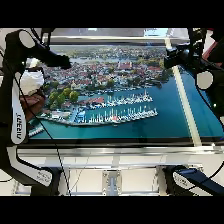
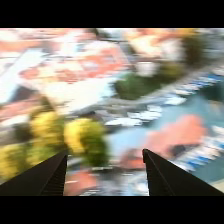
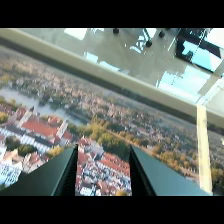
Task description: Fold the shirts.
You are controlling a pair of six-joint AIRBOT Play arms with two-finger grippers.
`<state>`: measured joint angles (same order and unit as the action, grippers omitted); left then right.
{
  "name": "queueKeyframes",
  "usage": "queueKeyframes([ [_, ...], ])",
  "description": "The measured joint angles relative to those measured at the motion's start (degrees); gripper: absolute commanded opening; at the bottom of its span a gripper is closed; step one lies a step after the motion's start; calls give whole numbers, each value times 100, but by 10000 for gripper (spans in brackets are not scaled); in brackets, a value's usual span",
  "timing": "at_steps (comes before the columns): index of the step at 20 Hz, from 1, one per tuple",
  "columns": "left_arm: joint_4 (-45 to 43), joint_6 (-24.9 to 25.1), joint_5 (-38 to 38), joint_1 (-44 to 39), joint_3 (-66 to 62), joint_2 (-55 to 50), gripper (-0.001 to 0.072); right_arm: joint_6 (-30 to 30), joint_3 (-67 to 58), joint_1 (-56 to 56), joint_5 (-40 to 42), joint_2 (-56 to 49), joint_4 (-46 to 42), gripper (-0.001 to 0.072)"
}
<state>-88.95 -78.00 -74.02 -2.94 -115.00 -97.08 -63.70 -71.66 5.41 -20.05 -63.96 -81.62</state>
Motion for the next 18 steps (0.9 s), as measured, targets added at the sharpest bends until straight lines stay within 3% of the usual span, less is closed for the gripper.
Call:
queueKeyframes([
  [3, -1539, -673, 588, 286, 0, -7, 551, 9, 0, 4, 219, 0, 282, 375],
  [6, -2079, -1486, 1049, 863, 0, -131, 705, 11, 0, 4, 330, 0, 494, 375],
  [7, -2092, -1652, 1143, 1073, 0, -205, 712, 9, 0, 4, 334, 0, 557, 375],
  [12, -1226, -2052, 1410, 2026, 0, -817, 713, -184, 0, 4, -66, 0, 1113, 376],
  [18, 37, -2277, 1353, 2632, 2, -1545, 713, -870, 0, 4, -1051, 0, 1399, 381],
])
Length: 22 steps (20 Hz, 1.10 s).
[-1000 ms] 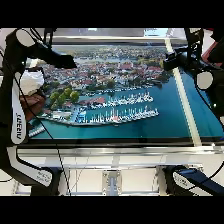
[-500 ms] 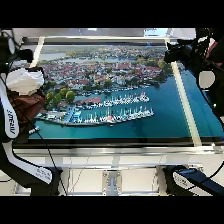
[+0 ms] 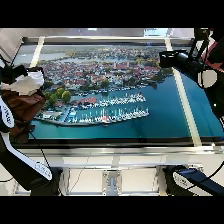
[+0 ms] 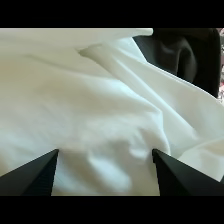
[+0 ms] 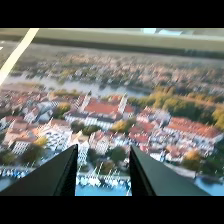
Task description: Fold the shirts.
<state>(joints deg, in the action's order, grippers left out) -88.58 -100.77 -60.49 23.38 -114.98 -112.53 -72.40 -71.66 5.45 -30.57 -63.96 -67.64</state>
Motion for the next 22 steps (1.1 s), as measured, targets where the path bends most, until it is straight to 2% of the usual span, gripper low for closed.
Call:
queueKeyframes([
  [3, 527, -85, 57, 181, 0, -254, 705, -184, 0, 0, -313, 0, 157, 380],
  [4, 739, -92, 111, 227, -2, -328, 590, -214, 0, 0, -365, 0, 216, 380],
  [5, 931, -107, 177, 262, -2, -385, 224, -243, 0, 0, -413, 0, 284, 380],
  [6, 1119, -109, 260, 291, 0, -428, 30, -262, 0, 0, -448, 0, 337, 380],
  [8, 1460, -87, 420, 319, -2, -485, 13, -289, 0, 0, -492, 0, 424, 380],
  [12, 2216, 404, 446, 343, -52, -520, 11, -310, 0, 0, -485, 0, 492, 379],
  [14, 3034, 850, 354, 323, -111, -452, 9, -313, 0, -2, -262, 0, 494, 379],
  [17, 4559, 1814, 282, 133, -157, -76, 9, -308, -11, -11, 262, 7, 306, 379],
  [19, 5261, 2347, 201, -162, -173, 313, 9, -295, -17, -11, 623, 31, -90, 378],
  [22, 5799, 2868, -273, -907, -181, 857, 9, -284, -17, -11, 927, 85, -1084, 378],
])
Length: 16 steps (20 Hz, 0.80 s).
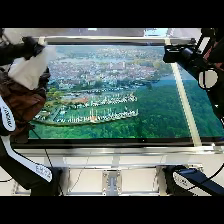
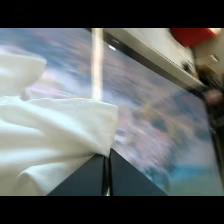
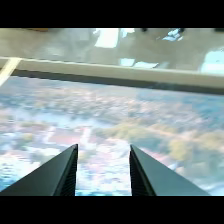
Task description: Fold the shirts.
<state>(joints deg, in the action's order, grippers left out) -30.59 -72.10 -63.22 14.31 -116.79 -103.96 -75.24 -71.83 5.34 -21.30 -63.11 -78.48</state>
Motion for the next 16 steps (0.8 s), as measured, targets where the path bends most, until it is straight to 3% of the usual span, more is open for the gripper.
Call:
queueKeyframes([
  [3, 107, 251, -623, -1032, 39, 258, 10, 2, 0, 0, 31, 92, -1080, 378],
  [7, -942, 297, -1047, -2677, 275, 345, 12, 4, 0, 0, -212, 225, -2306, 378],
  [8, -1408, 192, -1084, -3064, 323, 315, 61, 4, 0, 0, -315, 247, -2503, 378],
  [10, -2319, 22, -1139, -3703, 376, 240, 698, 4, 0, -2, -656, 269, -2791, 378],
  [14, -4247, -319, -774, -4328, 142, 177, 716, -87, 0, -319, -1578, 278, -3016, 380],
  [16, -5010, -730, -404, -4374, 4, 164, 715, -352, 42, -750, -2157, 221, -2586, 380],
])
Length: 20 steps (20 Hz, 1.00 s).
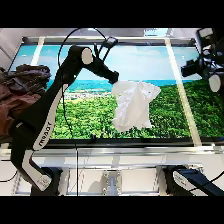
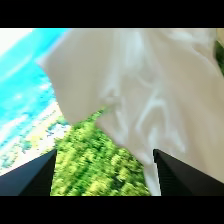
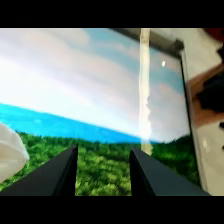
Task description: Fold the shirts.
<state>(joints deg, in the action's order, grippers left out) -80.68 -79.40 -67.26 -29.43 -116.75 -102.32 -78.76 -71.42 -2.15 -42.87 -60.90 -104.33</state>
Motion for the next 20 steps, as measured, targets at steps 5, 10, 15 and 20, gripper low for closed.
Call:
queueKeyframes([
  [5, 289, -599, 745, 216, 4, -302, 716, 433, 719, -973, -1154, -428, 2673, 383],
  [10, 855, -892, 1110, 313, 20, -994, 715, 1187, 1377, -824, -1467, -1207, 4374, 386],
  [15, 1167, -1051, 1915, 348, 20, -1443, 706, 1508, 1552, -177, -695, -1971, 4942, 455],
  [20, 1325, -1099, 2387, 393, 20, -1784, 694, 1582, 1585, 68, 15, -2361, 5071, 455],
])
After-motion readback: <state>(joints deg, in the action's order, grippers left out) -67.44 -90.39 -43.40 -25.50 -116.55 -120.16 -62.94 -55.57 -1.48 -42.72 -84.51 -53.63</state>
